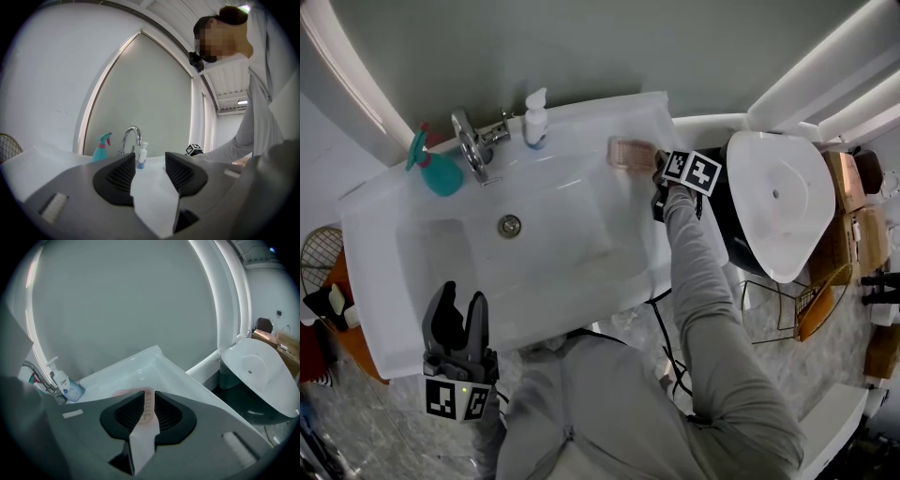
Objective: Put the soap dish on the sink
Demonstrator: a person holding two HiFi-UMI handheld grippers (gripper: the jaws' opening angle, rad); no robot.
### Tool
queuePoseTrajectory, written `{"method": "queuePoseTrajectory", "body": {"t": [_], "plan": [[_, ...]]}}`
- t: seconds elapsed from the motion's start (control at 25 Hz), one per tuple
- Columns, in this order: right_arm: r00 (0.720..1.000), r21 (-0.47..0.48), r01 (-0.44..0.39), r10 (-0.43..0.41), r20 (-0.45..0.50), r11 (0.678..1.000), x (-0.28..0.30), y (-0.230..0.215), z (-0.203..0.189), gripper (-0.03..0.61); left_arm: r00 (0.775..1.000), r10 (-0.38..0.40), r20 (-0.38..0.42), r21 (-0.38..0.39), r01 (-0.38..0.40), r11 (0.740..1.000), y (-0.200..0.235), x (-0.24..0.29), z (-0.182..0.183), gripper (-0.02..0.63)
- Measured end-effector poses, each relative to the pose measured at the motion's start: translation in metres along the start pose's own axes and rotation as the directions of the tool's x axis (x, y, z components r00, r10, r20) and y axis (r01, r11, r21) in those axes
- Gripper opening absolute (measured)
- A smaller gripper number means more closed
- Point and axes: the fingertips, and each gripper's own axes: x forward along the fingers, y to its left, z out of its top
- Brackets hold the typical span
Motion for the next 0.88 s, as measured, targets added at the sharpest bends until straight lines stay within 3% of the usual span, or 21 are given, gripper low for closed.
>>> {"method": "queuePoseTrajectory", "body": {"t": [0.28,0.68,0.88], "plan": [[0.998,0.002,-0.046,0.046,0.038,0.999,-0.027,0.013,-0.005,0.067,1.000,-0.029,0.011,0.008,0.029,1.000,-0.006,-0.012,0.005,0.213],[0.969,-0.055,-0.223,0.227,0.093,0.973,-0.083,0.056,-0.030,0.071,0.997,-0.074,0.026,0.016,0.074,0.997,-0.015,-0.031,0.008,0.213],[0.957,-0.093,-0.267,0.275,0.091,0.959,-0.112,0.074,-0.046,0.071,0.995,-0.100,0.028,0.017,0.100,0.995,-0.019,-0.039,0.009,0.213]]}}
